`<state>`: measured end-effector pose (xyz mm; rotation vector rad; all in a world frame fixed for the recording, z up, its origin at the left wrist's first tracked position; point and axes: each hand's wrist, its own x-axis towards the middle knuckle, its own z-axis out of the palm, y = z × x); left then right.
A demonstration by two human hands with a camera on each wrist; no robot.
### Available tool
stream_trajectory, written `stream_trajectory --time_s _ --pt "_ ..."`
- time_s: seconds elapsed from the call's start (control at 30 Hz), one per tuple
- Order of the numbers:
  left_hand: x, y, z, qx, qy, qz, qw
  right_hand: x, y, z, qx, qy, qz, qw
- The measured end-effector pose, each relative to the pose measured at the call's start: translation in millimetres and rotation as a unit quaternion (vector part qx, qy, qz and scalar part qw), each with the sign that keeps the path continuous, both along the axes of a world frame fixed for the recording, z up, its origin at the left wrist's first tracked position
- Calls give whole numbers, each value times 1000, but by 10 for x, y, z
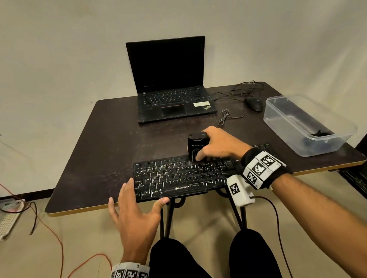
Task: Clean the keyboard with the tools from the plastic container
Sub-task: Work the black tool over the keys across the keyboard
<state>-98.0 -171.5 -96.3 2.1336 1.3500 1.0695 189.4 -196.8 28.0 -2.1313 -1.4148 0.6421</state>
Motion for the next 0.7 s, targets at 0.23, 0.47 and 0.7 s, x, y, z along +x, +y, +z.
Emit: stream_trajectory --time_s 0.23,0.47,0.7 --pt "3 -5 -9 6 -1 3 1000 -37 27 -5 -6 22 2 1000" --pt "12 -8 -15 4 3 5 1000 -95 59 13 -4 29 -17 999" --pt "10 10 -37 10 0 5 1000 -134 97 42 -13 28 2 1000"
